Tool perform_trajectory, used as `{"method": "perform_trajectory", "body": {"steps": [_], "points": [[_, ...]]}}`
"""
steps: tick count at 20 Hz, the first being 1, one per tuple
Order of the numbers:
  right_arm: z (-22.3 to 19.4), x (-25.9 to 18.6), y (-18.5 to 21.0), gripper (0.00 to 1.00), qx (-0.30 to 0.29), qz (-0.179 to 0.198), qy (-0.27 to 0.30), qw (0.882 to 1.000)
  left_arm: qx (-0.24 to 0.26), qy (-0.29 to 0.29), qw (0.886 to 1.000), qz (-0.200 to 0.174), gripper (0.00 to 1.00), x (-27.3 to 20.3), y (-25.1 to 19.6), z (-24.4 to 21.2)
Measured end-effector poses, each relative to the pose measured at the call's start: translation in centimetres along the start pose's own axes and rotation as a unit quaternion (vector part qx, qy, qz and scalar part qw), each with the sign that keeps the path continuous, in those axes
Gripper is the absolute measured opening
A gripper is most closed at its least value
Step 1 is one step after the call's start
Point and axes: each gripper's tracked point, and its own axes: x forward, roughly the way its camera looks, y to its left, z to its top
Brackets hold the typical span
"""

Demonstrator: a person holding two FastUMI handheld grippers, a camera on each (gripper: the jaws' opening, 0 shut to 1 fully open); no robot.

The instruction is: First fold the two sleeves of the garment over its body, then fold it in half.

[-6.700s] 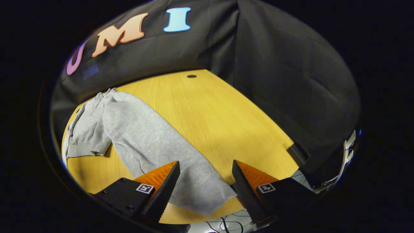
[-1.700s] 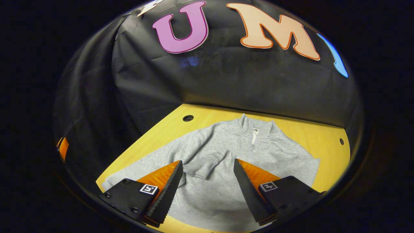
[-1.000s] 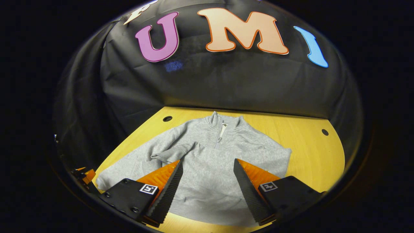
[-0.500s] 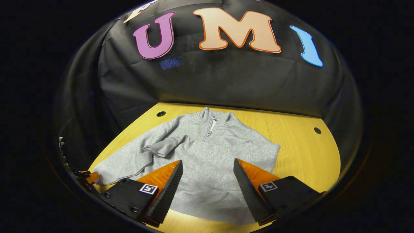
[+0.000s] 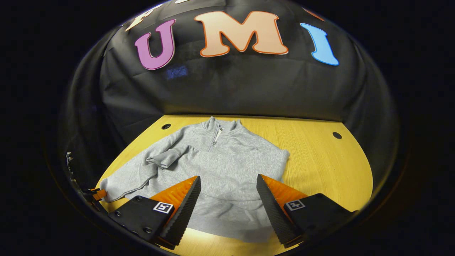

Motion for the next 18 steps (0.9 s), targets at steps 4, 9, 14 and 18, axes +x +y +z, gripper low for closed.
{"method": "perform_trajectory", "body": {"steps": [4,9,14,18], "points": [[-1.2,-0.7,-1.4,0.95,0.010,-0.012,0.006,1.000,-0.004,-0.011,1.000,0.001,0.07,0.0,-0.3,0.3],[-1.3,-1.6,-2.9,0.98,0.020,-0.020,0.003,1.000,-0.034,0.019,0.999,-0.005,0.00,0.0,-0.6,1.8],[-0.9,-2.5,-4.4,0.98,0.034,-0.027,-0.006,0.999,-0.029,-0.036,0.999,-0.020,0.00,-0.7,-1.9,8.5],[-1.0,-3.6,-6.3,0.94,0.029,-0.050,-0.019,0.998,-0.011,-0.073,0.996,-0.042,0.00,-0.8,-5.0,13.2]]}}
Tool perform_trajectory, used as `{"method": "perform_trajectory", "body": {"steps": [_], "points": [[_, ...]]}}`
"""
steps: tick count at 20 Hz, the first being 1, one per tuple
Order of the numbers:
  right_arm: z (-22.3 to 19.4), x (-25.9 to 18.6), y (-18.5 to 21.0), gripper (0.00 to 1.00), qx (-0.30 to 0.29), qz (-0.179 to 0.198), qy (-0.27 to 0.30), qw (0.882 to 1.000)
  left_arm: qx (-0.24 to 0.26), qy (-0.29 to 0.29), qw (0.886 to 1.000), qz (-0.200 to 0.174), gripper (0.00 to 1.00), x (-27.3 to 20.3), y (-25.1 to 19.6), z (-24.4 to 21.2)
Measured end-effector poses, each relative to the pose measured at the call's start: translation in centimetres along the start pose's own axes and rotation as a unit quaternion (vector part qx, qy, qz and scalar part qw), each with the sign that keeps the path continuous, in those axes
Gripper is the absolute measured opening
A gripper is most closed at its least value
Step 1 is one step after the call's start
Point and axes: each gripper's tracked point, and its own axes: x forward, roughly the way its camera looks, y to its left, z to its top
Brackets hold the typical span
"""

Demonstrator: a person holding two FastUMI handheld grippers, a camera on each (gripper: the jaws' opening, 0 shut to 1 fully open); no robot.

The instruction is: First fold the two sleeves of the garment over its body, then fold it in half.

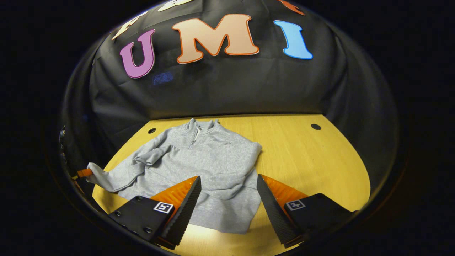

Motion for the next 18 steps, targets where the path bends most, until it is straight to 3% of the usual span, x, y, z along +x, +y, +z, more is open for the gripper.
{"method": "perform_trajectory", "body": {"steps": [9,10,11,13,17,18], "points": [[-1.5,-2.6,-5.6,0.98,0.037,-0.038,-0.001,0.999,0.058,-0.059,0.994,-0.068,0.00,1.3,-9.2,7.0],[-1.5,-2.9,-6.2,0.94,0.041,-0.042,-0.001,0.998,0.064,-0.062,0.993,-0.077,0.00,1.3,-10.5,7.4],[-1.7,-3.2,-6.7,0.98,0.044,-0.045,-0.003,0.998,0.069,-0.066,0.992,-0.087,0.00,1.4,-11.8,8.0],[-1.8,-3.7,-7.7,0.94,0.047,-0.052,-0.004,0.998,0.079,-0.072,0.988,-0.108,0.00,1.7,-14.8,8.6],[-2.0,-4.5,-9.5,0.98,0.035,-0.063,-0.001,0.997,0.088,-0.079,0.981,-0.153,0.00,1.7,-20.9,9.6],[-2.0,-4.7,-9.8,0.94,0.036,-0.064,0.000,0.997,0.096,-0.078,0.979,-0.161,0.00,1.7,-22.3,9.5]]}}
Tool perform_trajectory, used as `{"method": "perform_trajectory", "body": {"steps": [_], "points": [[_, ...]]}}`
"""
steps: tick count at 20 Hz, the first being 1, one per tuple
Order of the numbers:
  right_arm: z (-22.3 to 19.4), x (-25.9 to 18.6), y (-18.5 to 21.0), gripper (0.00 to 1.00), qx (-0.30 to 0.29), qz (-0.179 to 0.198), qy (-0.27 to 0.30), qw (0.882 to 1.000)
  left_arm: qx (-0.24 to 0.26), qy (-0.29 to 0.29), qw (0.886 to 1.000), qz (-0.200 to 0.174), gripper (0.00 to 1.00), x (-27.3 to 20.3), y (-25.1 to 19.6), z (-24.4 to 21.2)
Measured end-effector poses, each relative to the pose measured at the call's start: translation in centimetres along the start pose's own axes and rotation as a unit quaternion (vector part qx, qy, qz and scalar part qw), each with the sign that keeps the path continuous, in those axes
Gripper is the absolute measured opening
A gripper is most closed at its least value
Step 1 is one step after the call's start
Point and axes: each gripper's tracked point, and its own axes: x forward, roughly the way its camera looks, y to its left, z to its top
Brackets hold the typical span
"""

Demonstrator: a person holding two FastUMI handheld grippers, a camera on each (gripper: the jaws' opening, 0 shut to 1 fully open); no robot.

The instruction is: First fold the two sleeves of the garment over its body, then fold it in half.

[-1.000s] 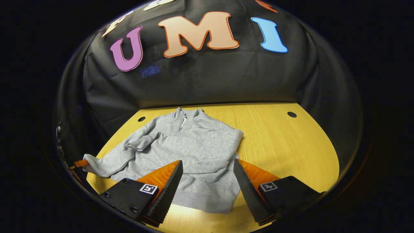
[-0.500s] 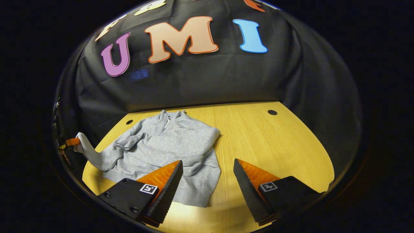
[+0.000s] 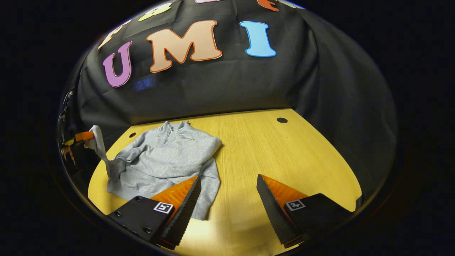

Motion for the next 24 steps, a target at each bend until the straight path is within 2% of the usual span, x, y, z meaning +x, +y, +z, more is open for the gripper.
{"method": "perform_trajectory", "body": {"steps": [1,2,3,4,13,17,19,22,24], "points": [[-0.1,-0.1,-0.2,0.98,0.001,0.000,0.001,1.000,0.010,0.002,1.000,-0.009,0.00,0.5,-1.3,0.1],[-0.1,-0.2,-0.5,0.94,-0.001,-0.001,0.003,1.000,0.019,0.002,1.000,-0.018,0.00,0.9,-2.6,0.2],[-0.2,-0.4,-0.7,0.98,-0.004,-0.003,0.002,1.000,0.026,-0.001,0.999,-0.028,0.00,1.2,-3.9,0.6],[-0.1,-0.5,-0.9,0.94,-0.007,-0.003,0.003,1.000,0.030,-0.003,0.999,-0.039,0.00,1.4,-5.4,0.9],[-2.3,-2.4,-3.1,0.94,-0.006,-0.002,0.014,1.000,0.047,0.005,0.990,-0.131,0.00,3.5,-18.1,0.0],[-3.0,-3.0,-4.9,0.98,-0.004,-0.009,0.019,1.000,0.060,0.024,0.985,-0.158,0.00,4.5,-23.1,-1.8],[-3.4,-3.3,-5.8,0.94,0.001,-0.011,0.022,1.000,0.064,0.037,0.983,-0.168,0.00,4.9,-25.3,-3.2],[-3.8,-3.8,-7.3,0.98,0.002,-0.014,0.021,1.000,0.072,0.055,0.979,-0.181,0.00,5.2,-28.4,-5.5],[-3.9,-4.1,-7.6,0.94,0.001,-0.014,0.022,1.000,0.083,0.066,0.978,-0.179,0.00,5.7,-29.7,-7.1]]}}
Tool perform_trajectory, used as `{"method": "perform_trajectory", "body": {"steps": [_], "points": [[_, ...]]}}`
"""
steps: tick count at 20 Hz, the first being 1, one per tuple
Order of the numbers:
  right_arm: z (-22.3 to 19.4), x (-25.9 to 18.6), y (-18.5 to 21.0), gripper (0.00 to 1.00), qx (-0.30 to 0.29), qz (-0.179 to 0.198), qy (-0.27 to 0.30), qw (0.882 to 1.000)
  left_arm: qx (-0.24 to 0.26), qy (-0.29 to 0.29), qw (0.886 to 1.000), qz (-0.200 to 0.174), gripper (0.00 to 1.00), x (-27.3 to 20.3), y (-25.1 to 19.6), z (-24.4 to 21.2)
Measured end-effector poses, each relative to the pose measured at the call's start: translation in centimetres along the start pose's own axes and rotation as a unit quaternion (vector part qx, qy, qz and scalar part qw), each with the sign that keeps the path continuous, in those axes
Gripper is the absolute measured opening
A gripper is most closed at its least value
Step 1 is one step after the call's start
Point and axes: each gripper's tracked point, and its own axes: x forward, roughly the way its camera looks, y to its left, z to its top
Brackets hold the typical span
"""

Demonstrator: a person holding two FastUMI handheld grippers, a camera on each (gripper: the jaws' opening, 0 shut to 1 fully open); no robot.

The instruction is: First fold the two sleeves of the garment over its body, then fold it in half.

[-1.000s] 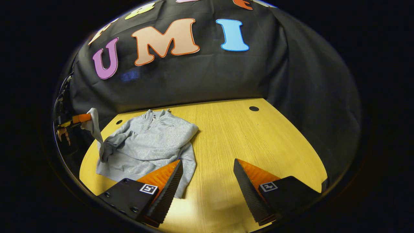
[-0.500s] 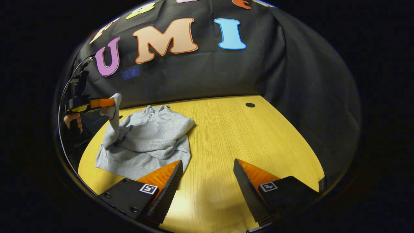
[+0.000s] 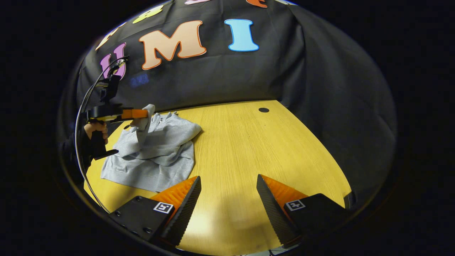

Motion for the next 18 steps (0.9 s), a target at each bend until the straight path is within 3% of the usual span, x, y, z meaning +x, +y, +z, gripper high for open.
{"method": "perform_trajectory", "body": {"steps": [3,5,6,7,8,9,12,15,18], "points": [[-0.7,-0.3,-1.5,0.98,-0.001,0.004,0.002,1.000,0.003,0.019,1.000,0.008,0.00,1.3,-1.2,-1.8],[-0.7,-0.2,-1.9,0.94,0.002,0.010,0.000,1.000,-0.001,0.025,0.999,0.022,0.01,1.9,-1.5,-2.5],[-0.6,-0.2,-1.9,0.98,0.001,0.015,-0.001,1.000,-0.004,0.026,0.999,0.026,0.05,2.0,-1.6,-2.8],[-0.6,-0.1,-2.0,0.94,-0.001,0.021,-0.002,1.000,-0.009,0.027,0.999,0.024,0.07,1.8,-1.9,-2.9],[-0.5,0.0,-1.9,0.94,-0.005,0.027,-0.003,1.000,-0.014,0.024,0.999,0.025,0.19,1.6,-2.2,-2.6],[-0.2,0.1,-1.8,0.94,-0.010,0.034,-0.006,0.999,-0.014,0.017,0.999,0.029,0.26,1.3,-2.1,-2.4],[0.2,0.7,-1.0,0.98,-0.017,0.052,-0.005,0.998,-0.008,-0.005,0.998,0.058,0.94,-0.8,-0.6,-1.5],[1.2,1.1,1.7,0.94,-0.007,0.082,-0.009,0.997,-0.026,-0.026,0.995,0.088,0.97,-4.2,2.6,-1.3],[1.9,2.3,4.4,0.98,-0.006,0.097,-0.007,0.995,-0.028,-0.030,0.993,0.111,0.95,-7.9,6.8,-2.1]]}}
